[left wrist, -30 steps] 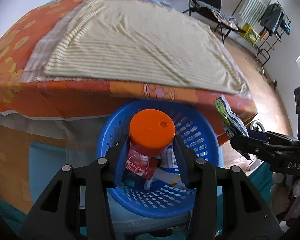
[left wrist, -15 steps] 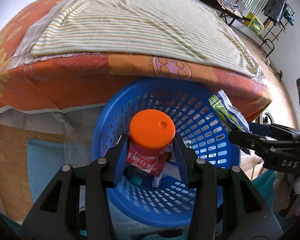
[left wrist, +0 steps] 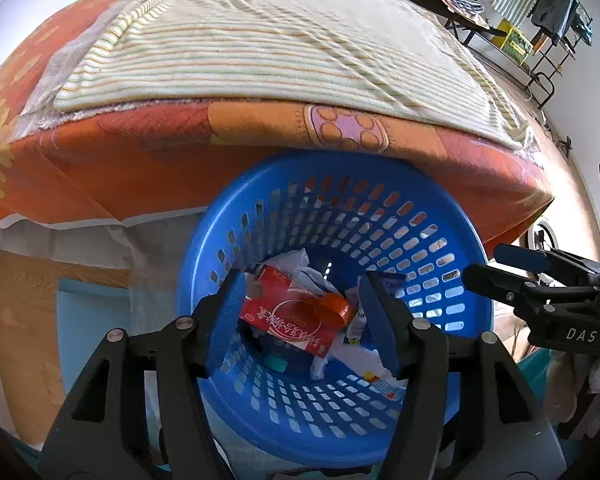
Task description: Collect trash
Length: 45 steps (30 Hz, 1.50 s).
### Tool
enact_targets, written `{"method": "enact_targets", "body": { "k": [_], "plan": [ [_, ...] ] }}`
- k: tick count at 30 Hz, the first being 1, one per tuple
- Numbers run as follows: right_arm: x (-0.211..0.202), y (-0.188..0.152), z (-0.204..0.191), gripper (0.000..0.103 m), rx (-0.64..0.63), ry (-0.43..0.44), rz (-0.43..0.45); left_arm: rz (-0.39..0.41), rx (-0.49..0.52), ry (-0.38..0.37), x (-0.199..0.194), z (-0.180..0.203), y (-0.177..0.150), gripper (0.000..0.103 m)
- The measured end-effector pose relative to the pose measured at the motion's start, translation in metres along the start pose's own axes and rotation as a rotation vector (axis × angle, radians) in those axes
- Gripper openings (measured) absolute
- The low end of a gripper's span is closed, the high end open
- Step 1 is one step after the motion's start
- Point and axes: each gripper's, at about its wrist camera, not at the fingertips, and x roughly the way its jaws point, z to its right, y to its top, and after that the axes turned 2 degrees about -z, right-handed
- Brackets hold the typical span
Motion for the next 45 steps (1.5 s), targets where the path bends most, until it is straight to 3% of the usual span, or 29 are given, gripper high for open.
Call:
{"method": "enact_targets", "body": {
  "k": [12,15,23,32,35,45],
  "plan": [
    [-0.014,0.003,0.001,0.087,-0.001,-0.025,0.045,0.018,-0.023,-0.001,-0.009,-0.006,0.002,0.062],
    [-0.020,0.004,-0.001,0.088,-0.008,-0.033,0.066,0.043,-0.023,-0.001,-0.017,-0.005,0.006,0.067],
    [-0.046,0.014,-0.003,0.092,-0.020,-0.050,0.143,0.103,-0.017,-0.021,-0.040,0.001,0.021,0.067],
    [-0.077,0.036,-0.010,0.093,-0.050,-0.062,0.232,0.177,-0.004,-0.029,-0.067,0.006,0.051,0.068],
    [-0.087,0.044,-0.013,0.101,-0.068,-0.061,0.257,0.200,-0.003,-0.027,-0.074,0.005,0.061,0.071],
    [-0.125,0.088,-0.018,0.103,-0.109,-0.054,0.380,0.307,0.034,-0.017,-0.107,0.013,0.113,0.075]
  ]
}}
